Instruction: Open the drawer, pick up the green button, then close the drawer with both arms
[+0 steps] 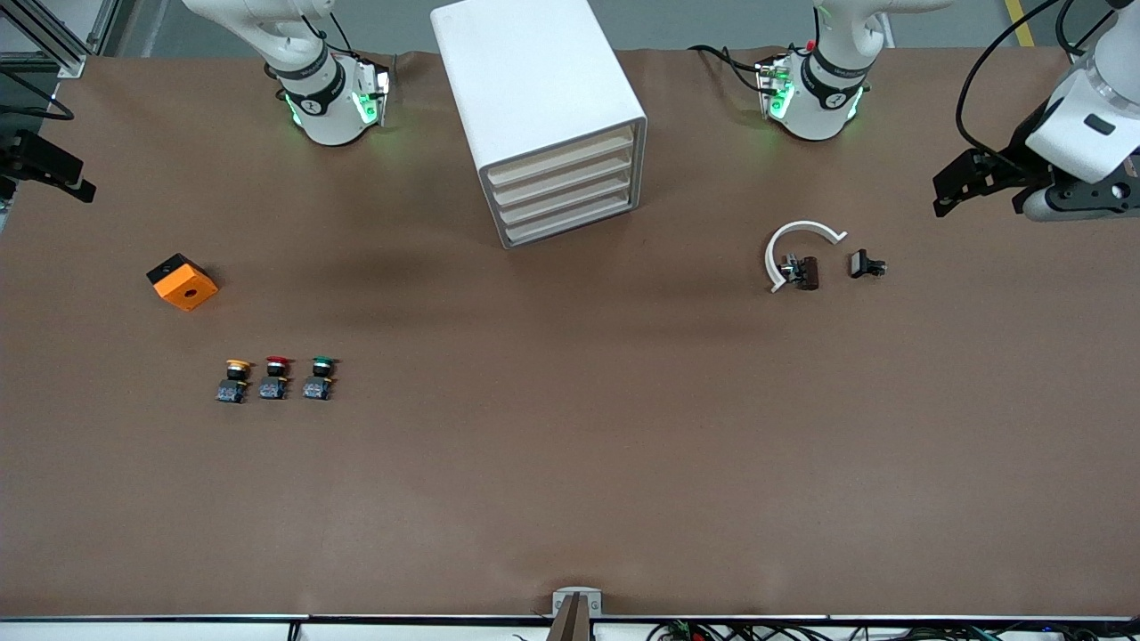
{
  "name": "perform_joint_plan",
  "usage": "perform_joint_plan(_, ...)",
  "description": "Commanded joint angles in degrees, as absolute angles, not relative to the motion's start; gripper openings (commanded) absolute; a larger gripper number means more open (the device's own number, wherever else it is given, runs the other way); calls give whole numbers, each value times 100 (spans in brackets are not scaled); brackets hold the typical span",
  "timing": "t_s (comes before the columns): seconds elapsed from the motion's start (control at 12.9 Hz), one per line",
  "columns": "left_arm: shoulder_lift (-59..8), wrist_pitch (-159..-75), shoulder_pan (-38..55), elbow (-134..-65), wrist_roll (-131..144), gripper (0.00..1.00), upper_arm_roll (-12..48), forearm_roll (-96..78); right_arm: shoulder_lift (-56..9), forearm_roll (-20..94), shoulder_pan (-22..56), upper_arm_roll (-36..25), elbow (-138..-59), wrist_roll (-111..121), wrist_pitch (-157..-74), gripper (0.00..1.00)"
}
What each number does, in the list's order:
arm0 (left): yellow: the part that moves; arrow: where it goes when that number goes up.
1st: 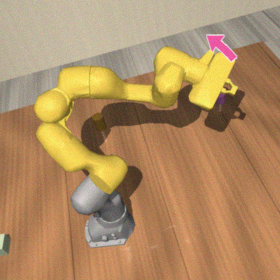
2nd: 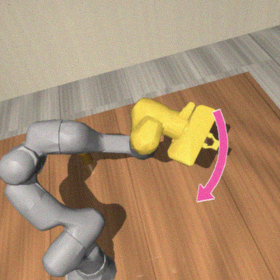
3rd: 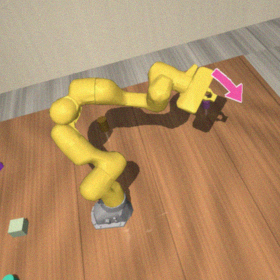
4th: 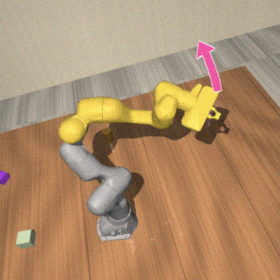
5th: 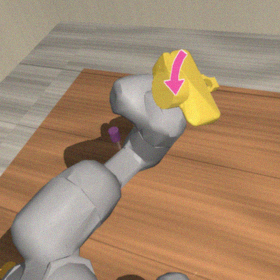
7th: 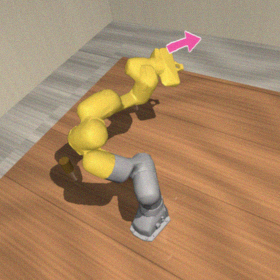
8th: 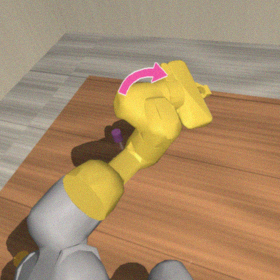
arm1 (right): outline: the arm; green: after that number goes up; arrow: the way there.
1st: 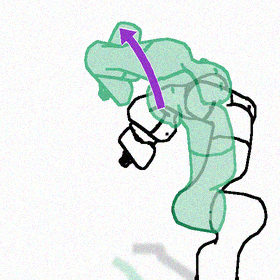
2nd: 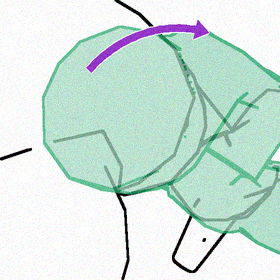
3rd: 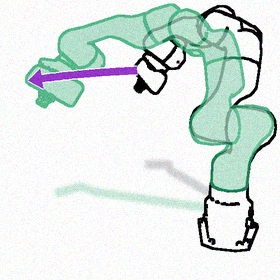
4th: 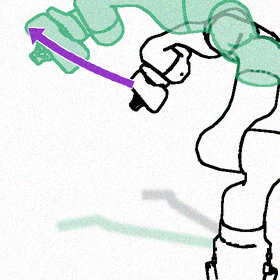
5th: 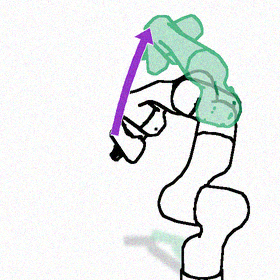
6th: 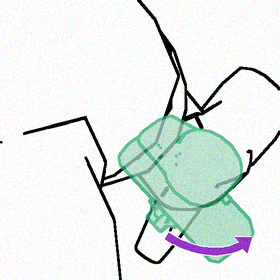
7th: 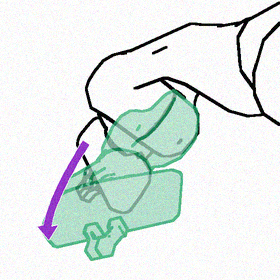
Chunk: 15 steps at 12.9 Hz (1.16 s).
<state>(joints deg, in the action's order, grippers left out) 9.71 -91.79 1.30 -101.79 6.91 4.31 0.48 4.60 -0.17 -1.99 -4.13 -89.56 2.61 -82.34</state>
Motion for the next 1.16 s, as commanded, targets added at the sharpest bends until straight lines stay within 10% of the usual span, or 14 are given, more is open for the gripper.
perform_joint_plan(0.0,1222,-9062,167,-10301,615,100,387,-35,633,44,-228,-387,-9141,316,-8419,100)
perform_joint_plan(1.08,818,-8746,36,-9634,677,100,369,44,659,53,-255,-325,-9255,308,-8525,100)
